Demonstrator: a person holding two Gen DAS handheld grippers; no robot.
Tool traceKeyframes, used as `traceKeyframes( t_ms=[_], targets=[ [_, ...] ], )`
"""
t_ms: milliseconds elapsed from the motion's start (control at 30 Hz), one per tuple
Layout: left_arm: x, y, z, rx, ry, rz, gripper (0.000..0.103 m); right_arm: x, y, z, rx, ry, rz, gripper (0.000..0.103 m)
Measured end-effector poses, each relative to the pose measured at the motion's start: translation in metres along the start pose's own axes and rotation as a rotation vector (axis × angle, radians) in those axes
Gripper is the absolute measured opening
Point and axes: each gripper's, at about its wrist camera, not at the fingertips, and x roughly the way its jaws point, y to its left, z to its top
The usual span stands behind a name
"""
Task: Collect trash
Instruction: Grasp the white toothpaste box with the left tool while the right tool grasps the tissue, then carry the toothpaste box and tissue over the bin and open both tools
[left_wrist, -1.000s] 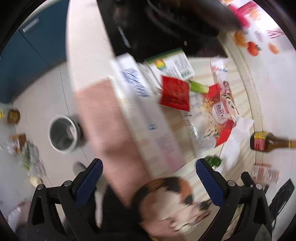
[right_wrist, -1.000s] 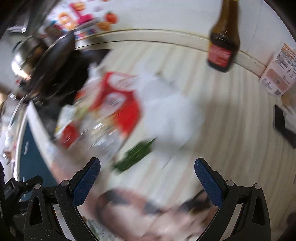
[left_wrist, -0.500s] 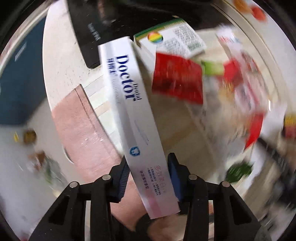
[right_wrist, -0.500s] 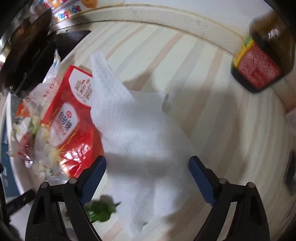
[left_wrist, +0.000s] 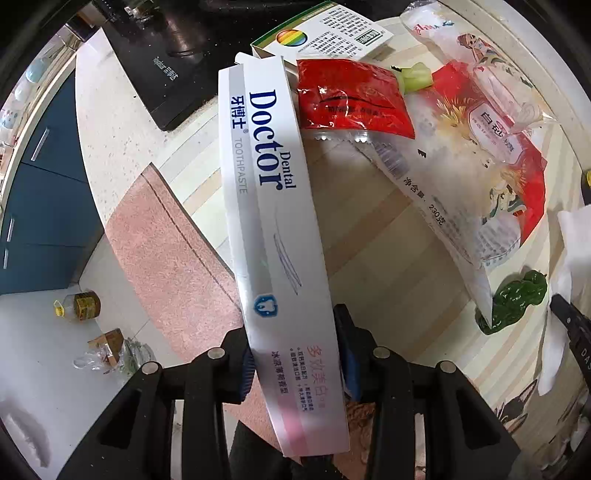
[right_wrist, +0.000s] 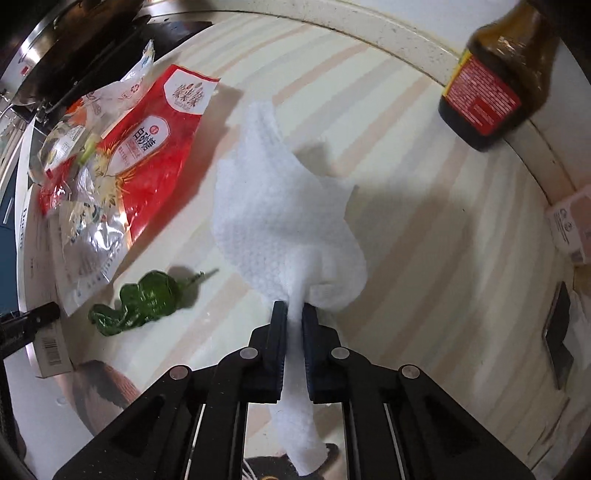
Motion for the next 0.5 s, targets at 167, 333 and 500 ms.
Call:
traceKeyframes(
  t_ms=[167,333,500],
  targets=[
    [-0.015,0.003,-0.005,0.035,-0.043,-0.015,0.032,-0.005,0.0,-0.009,0.044,-0.004,0.002,0.005],
    [-0.044,0.021,-0.019,0.036,-0.117,-0.042,0.031,-0.03,-0.002,-0.009,0.086,-0.056,0.03,0.005],
    [-0.075,0.05,-0.038,0.009,-0.188,-0.071,0.031,-0.075,0.025,-0.026,0.075,-0.115,0.084,0.005]
  ],
)
